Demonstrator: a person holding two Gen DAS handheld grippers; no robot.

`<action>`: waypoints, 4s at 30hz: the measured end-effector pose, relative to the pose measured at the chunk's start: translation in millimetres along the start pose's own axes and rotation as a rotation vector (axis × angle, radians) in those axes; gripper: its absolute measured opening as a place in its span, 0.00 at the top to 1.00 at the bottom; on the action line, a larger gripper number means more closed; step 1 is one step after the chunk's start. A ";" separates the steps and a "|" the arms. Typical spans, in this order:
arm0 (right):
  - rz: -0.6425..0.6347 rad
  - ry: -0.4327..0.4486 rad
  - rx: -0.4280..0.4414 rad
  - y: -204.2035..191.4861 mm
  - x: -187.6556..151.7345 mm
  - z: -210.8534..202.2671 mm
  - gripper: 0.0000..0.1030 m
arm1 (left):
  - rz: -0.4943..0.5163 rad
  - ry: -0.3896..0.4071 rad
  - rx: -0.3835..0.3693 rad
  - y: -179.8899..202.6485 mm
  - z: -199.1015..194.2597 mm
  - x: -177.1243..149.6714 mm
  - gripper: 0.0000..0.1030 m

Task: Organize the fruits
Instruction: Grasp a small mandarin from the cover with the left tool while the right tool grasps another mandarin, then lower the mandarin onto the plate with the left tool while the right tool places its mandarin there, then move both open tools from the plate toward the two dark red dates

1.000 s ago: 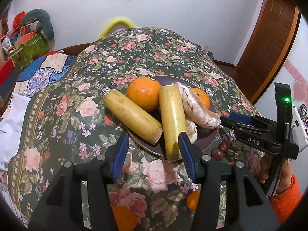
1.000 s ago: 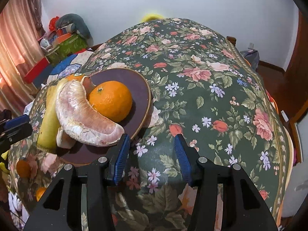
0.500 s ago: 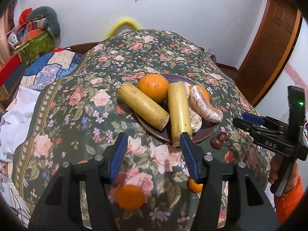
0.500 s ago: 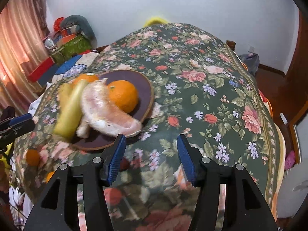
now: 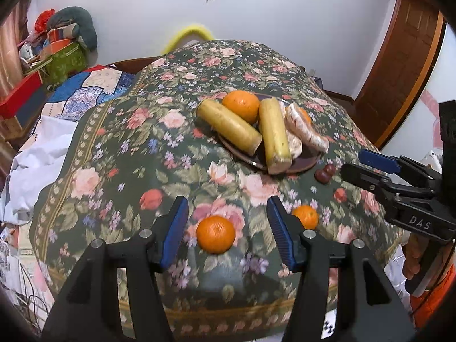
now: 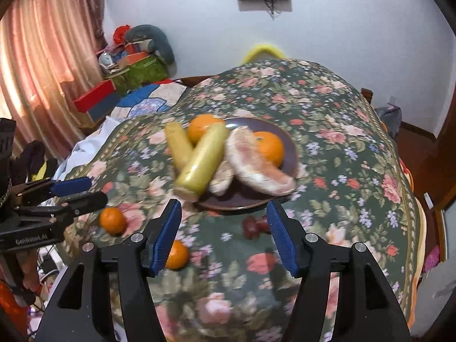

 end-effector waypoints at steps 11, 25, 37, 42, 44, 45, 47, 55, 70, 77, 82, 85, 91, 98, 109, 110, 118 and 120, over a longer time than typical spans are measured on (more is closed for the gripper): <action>-0.005 -0.111 -0.007 -21.8 -29.2 43.7 0.43 | -0.003 -0.054 -0.012 -10.6 10.4 -27.5 0.45; 0.000 -0.149 0.039 -21.7 -37.0 50.9 0.69 | -0.002 -0.093 0.005 -5.7 42.3 -30.9 0.45; 0.035 -0.061 0.011 7.2 -16.2 24.6 0.69 | 0.017 -0.081 -0.007 6.6 52.2 -23.3 0.64; 0.044 -0.027 -0.003 18.7 -7.3 14.6 0.69 | 0.019 -0.058 -0.021 14.6 47.1 -10.5 0.64; 0.046 -0.012 -0.009 23.9 -2.4 10.7 0.69 | 0.018 -0.044 -0.026 18.0 44.5 -3.9 0.64; 0.047 -0.006 -0.011 25.9 -0.6 9.1 0.69 | 0.019 -0.031 -0.031 20.5 42.2 2.1 0.64; 0.047 0.011 -0.019 30.9 5.3 5.5 0.69 | 0.020 -0.013 -0.035 23.4 39.8 10.4 0.64; 0.042 0.064 -0.041 50.7 30.2 -2.0 0.69 | 0.013 0.072 -0.044 31.9 36.5 58.3 0.64; 0.012 0.085 -0.069 89.7 76.3 25.6 0.69 | 0.043 0.118 -0.070 62.4 76.4 133.6 0.64; 0.004 0.056 -0.034 100.7 93.6 51.0 0.69 | 0.059 0.086 -0.094 75.0 106.6 160.6 0.64; 0.023 0.000 -0.003 108.4 98.2 75.6 0.69 | 0.076 0.034 -0.096 83.2 135.0 172.2 0.64; 0.016 -0.014 -0.003 111.5 101.1 81.7 0.69 | 0.084 0.018 -0.081 85.8 146.2 175.1 0.64; -0.027 -0.037 -0.021 111.2 104.6 91.1 0.69 | 0.089 -0.005 -0.076 86.6 159.3 178.2 0.64; -0.056 -0.055 -0.006 107.9 104.7 98.8 0.69 | 0.097 0.003 -0.085 89.0 156.5 181.9 0.64; -0.067 -0.040 -0.015 101.2 102.7 90.2 0.51 | 0.058 0.048 -0.075 75.2 129.2 177.9 0.64; -0.067 -0.035 -0.016 100.3 102.4 86.8 0.51 | 0.056 0.058 -0.072 74.2 122.9 176.8 0.64; -0.083 0.025 -0.066 85.9 91.3 36.4 0.51 | 0.058 0.108 -0.075 74.8 77.6 162.6 0.64; -0.080 0.043 -0.069 82.3 86.7 21.7 0.51 | 0.055 0.118 -0.081 77.1 64.4 157.4 0.64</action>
Point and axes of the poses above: each gripper's, at about its wrist camera, not at the fingertips, and z roughly the way its jaws point, y to its right, x to its top, the point moved 3 cm from there along z, roughly the way its jaws point, and after that the axes turned 14 degrees about x, right-handed, at the moved point
